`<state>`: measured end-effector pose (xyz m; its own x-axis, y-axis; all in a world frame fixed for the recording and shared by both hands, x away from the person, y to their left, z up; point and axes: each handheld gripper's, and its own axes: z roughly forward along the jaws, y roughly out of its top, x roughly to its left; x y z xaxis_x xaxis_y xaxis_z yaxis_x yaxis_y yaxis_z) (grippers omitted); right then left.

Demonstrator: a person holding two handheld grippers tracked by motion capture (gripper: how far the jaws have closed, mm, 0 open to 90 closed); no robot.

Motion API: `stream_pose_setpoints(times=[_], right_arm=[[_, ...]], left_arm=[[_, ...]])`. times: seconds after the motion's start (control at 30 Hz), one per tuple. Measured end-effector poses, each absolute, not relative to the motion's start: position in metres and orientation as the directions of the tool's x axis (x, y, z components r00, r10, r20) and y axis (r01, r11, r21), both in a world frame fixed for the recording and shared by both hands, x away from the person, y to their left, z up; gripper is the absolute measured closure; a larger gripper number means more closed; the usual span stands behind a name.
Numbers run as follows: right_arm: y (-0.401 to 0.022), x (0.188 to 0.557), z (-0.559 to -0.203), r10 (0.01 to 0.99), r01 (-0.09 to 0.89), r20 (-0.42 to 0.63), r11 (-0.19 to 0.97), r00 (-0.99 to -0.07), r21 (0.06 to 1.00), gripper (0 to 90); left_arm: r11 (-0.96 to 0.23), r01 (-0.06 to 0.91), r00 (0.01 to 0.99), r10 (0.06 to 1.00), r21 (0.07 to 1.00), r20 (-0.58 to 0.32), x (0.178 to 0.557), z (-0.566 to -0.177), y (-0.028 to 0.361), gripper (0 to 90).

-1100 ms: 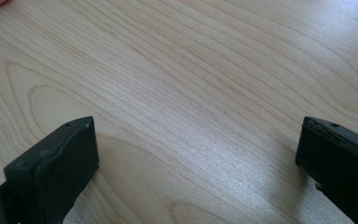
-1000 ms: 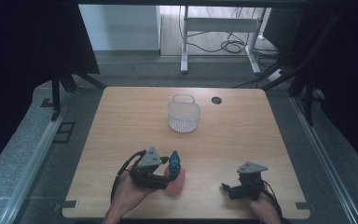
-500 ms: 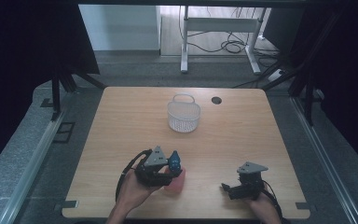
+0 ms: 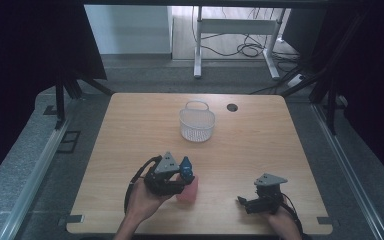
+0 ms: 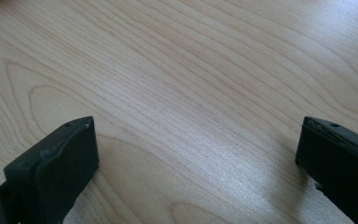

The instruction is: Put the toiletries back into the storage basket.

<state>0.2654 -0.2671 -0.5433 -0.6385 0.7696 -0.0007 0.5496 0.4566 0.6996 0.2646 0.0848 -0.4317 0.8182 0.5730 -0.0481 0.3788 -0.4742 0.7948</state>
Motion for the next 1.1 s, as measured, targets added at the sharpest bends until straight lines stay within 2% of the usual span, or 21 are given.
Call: stream_pose_setpoints(times=[0.5, 1.1], right_arm=[[-0.267, 0.266, -0.543, 0.767, 0.548, -0.003, 0.461, -0.642, 0.698, 0.0], [-0.267, 0.266, -0.543, 0.767, 0.547, -0.004, 0.461, -0.641, 0.699, 0.0]], left_arm=[[-0.497, 0.379, 0.792, 0.611, 0.780, 0.004, 0.293, -0.413, 0.081, 52.7], [-0.476, 0.385, 0.766, 0.643, 0.791, 0.014, 0.325, -0.390, 0.075, 52.6]])
